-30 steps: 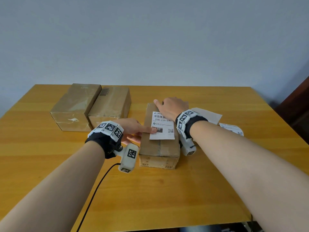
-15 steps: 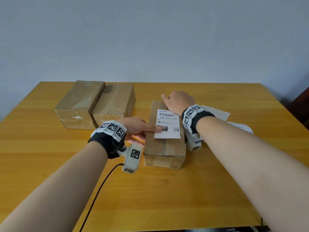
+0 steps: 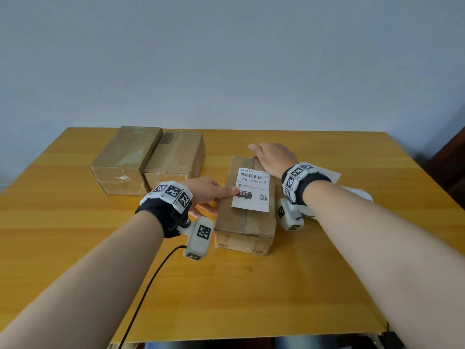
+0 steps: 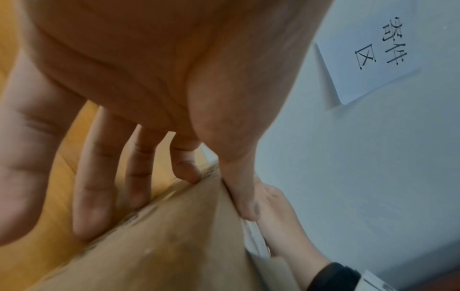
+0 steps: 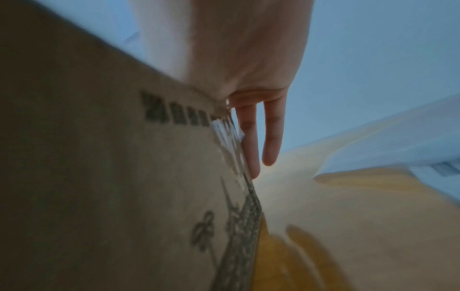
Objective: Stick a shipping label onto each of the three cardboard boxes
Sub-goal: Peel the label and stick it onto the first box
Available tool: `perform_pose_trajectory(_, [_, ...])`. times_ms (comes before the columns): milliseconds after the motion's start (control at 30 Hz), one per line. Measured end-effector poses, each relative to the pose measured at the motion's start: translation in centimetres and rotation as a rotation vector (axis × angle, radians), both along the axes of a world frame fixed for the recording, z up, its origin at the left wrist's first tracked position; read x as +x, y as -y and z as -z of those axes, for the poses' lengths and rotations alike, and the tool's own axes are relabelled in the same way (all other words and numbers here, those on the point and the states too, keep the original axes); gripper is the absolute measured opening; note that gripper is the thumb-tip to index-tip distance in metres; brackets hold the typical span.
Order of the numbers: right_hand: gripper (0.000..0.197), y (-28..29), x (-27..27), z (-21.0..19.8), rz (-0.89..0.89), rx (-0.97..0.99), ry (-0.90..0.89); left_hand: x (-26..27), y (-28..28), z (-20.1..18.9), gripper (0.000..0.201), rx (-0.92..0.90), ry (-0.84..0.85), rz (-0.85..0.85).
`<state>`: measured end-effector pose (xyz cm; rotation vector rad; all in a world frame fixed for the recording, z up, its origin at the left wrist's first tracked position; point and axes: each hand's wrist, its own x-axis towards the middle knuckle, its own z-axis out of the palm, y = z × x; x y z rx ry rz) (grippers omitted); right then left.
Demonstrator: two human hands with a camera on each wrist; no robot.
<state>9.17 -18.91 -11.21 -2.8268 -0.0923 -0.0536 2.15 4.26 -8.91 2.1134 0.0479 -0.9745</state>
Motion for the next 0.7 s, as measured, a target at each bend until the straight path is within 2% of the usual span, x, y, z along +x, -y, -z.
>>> perform_pose_trajectory(100, [0.077,0.6,-1.8,-0.8,-0.101,0.003,-0.168,-0.4,0.1,-0.5,0.060,0.043,0.045,0.012])
perform_pose_trajectory(167, [0.086,0.8,-2.7,-1.1,-0.180,0.044,-0.205,-0.8,0.2,-1.0,0.054,0.052,0.080,-0.025])
perform_pose_trajectory(267, [0.080,0.8,-3.5,-1.5,-0.257,0.068,-0.242,-1.6,0.4,-2.0,0.040,0.056,0.173,-0.125])
perform_pose_trajectory(367, [0.073,0.8,-4.3,-1.8,-0.223,0.019,-0.273,-2.7,0.3,-3.0,0.034,0.103,0.234,-0.194])
perform_pose_trajectory(533, [0.090,0.8,-6.0,-2.2,-0.129,-0.056,-0.307,-3.9,-0.2,-4.2,0.038,0.152,0.169,-0.181])
perform_pose_trajectory(633, [0.071,0.4,-6.3,-2.4,-0.085,-0.102,-0.306,-4.4,0.0,-4.5,0.041,0.170,0.133,-0.139])
perform_pose_trajectory(700, [0.077,0.4,-6.2,-2.2,-0.029,-0.118,-0.307,-4.4,0.1,-4.6,0.043,0.188,0.157,-0.133])
